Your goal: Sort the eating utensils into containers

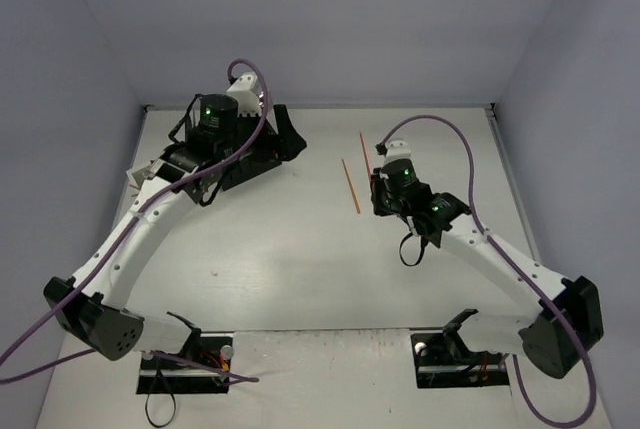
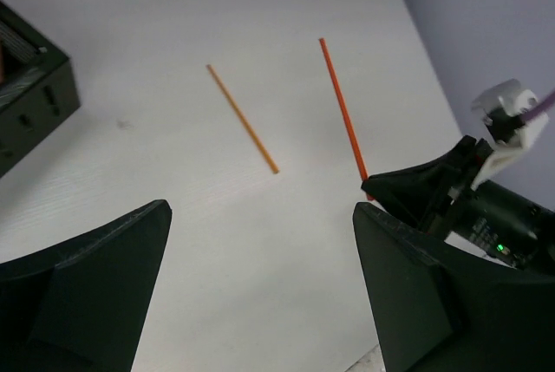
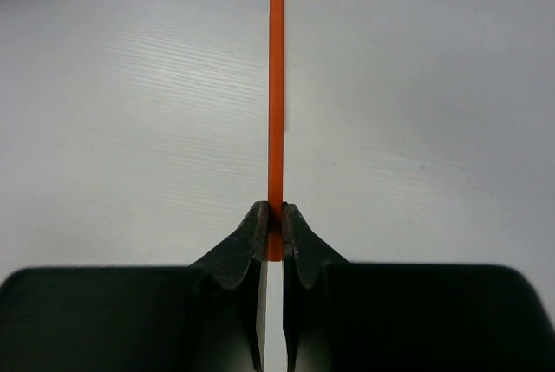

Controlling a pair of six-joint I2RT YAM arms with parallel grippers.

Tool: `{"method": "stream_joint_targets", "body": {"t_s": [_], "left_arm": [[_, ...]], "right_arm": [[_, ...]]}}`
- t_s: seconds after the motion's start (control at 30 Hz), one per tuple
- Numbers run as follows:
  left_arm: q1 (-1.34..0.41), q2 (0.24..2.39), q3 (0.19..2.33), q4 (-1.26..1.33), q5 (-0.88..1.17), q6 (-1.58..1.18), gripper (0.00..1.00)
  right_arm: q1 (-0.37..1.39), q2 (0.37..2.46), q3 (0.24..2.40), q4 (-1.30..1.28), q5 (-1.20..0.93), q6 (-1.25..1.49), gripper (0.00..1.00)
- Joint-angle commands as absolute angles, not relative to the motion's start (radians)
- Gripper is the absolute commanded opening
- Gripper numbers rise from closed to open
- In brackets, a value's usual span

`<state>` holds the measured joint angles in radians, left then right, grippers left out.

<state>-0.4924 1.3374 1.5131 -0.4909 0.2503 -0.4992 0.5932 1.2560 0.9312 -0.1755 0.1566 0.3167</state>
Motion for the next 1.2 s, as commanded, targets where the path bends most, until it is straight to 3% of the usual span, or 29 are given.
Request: {"method": "stream_joint_targets", "body": {"t_s": [0.0,0.2,0.53,0.67,0.73,0.87,0.9,0.97,1.07,1.17], "left_arm": [[-0.551,1.359,1.543,-0.266,0.308,-0.597,0.86],[-0.625,1.4,1.501,-0.096,0.295,-0.631,0.87],[-0.687,1.487,1.546,-0.109,0.187,-0.633,0.84],[-0.702,1.516,1.564,-0.119,0.173,-0.654,0.65],[-0.709,1.518,1.562,-0.097,0.169,-0.658,0.35],[-0.721,1.505,1.548,-0.055,0.159,-0.655,0.06],[-0.723,1.499,1.542,-0.044,0.155,-0.653,0.0],[-0.724,1.482,1.528,-0.025,0.139,-0.646,0.0],[-0.723,1.442,1.498,-0.023,0.102,-0.622,0.0],[-0.712,1.396,1.483,-0.061,0.021,-0.56,0.0]], "right_arm": [[0.648,1.128,0.975,-0.074,0.063,0.189,0.0],[0.678,1.043,0.989,0.019,-0.081,0.143,0.0],[0.686,1.018,1.022,0.048,-0.152,0.144,0.0],[0.687,1.012,1.02,0.058,-0.159,0.144,0.0],[0.687,1.015,1.019,0.06,-0.161,0.142,0.0],[0.687,1.021,1.021,0.065,-0.161,0.136,0.01],[0.687,1.025,1.022,0.066,-0.157,0.135,0.04],[0.687,1.034,1.024,0.067,-0.146,0.132,0.1],[0.687,1.062,1.045,0.068,-0.143,0.13,0.52],[0.686,1.089,1.058,0.067,-0.133,0.132,0.78]]}}
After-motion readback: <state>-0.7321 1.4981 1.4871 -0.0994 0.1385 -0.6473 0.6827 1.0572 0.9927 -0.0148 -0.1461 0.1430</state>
